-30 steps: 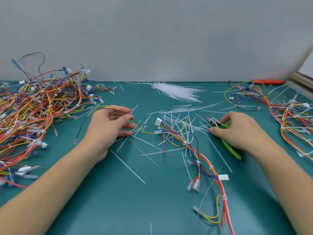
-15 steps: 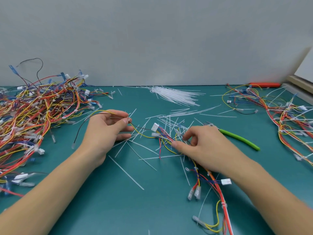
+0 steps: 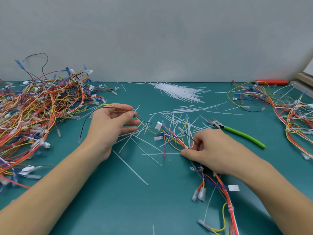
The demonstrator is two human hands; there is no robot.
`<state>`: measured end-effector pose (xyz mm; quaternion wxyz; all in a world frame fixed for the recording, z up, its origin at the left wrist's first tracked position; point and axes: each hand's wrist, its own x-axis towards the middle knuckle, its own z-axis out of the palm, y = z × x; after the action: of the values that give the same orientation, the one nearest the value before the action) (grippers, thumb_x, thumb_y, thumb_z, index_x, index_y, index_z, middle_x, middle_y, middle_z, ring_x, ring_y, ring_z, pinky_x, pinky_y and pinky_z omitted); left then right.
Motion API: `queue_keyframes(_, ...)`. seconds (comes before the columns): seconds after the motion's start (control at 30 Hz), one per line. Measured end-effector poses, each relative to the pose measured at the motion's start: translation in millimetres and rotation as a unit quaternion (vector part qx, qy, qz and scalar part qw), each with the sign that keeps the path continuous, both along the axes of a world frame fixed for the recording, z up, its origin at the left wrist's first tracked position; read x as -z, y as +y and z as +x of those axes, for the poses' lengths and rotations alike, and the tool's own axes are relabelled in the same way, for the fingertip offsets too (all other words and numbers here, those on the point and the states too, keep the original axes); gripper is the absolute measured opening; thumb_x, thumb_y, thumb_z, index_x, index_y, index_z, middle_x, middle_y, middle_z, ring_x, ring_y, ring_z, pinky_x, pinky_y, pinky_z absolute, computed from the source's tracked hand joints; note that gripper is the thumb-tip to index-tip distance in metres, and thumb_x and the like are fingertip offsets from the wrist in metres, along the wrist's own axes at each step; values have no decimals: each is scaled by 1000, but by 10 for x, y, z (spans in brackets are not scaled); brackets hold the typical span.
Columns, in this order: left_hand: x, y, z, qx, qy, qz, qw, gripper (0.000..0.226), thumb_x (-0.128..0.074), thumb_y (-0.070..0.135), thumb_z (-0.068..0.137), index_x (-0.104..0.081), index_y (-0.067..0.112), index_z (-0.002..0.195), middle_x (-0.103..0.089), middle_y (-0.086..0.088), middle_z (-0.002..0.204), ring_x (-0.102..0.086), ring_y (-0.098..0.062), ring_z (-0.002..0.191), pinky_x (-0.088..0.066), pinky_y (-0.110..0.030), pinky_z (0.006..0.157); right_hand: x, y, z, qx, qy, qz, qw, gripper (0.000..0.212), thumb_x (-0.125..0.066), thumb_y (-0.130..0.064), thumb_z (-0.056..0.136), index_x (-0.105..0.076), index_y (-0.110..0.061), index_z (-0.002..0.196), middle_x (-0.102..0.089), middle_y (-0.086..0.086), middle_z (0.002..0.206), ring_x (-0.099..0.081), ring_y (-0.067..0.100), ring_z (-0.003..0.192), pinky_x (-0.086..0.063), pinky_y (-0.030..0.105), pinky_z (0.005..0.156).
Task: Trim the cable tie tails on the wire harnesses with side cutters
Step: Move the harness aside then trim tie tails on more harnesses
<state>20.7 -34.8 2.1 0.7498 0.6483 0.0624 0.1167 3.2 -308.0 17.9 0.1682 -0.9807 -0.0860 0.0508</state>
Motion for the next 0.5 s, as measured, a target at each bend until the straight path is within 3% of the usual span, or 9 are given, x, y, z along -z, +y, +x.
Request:
queue_keyframes(0.1,-38,-4,-3,12,-4,-83,996,11,-70,0,91,-69,7,100,-78,-15,96,-78,-33,83,-63,-34,69,-5,-4,5,-22,-18,23,999,30,-67,-47,91,-58,-23,76,-65,-6,70,-61,9,66,-55,38,66)
queue_keyframes(0.17,-76,8,1,16,-12,-127,992,12,-68,0,92,-67,8,101,-78,-15,95,-78,-32,83,-63,-33,69,-26,-2,3,-31,-5,120,992,26,-64,-39,98,-58,-19,83,-72,-3,69,-65,12,60,-55,35,59)
queue_keyframes(0.23,-109,28,2,24,-20,-160,987,12,-65,0,93,-66,9,102,-78,-13,94,-78,-31,83,-63,-33,69,-77,5,-3,-10,64,317,946,24,-61,-33,103,-53,-12,93,-76,7,72,-70,20,56,-55,33,50)
queue_keyframes(0.3,-136,43,-3,29,-24,-180,983,12,-62,1,94,-66,10,101,-78,-12,93,-78,-29,83,-63,-33,69,-149,0,-8,5,140,470,872,23,-59,-33,104,-50,-12,97,-73,13,71,-69,26,54,-52,31,47)
queue_keyframes(0.37,-152,40,-13,28,-25,-188,982,12,-61,1,95,-66,11,101,-78,-11,93,-78,-28,82,-63,-33,68,-187,-19,8,9,145,527,837,23,-60,-36,99,-51,-15,96,-66,9,64,-65,25,50,-52,32,48)
queue_keyframes(0.5,-156,25,-24,25,-27,-191,981,12,-64,3,94,-67,11,102,-78,-10,95,-78,-26,82,-63,-32,69,-207,-46,79,29,85,590,803,31,-66,-41,83,-54,-14,95,-53,3,54,-55,22,48,-53,28,48)
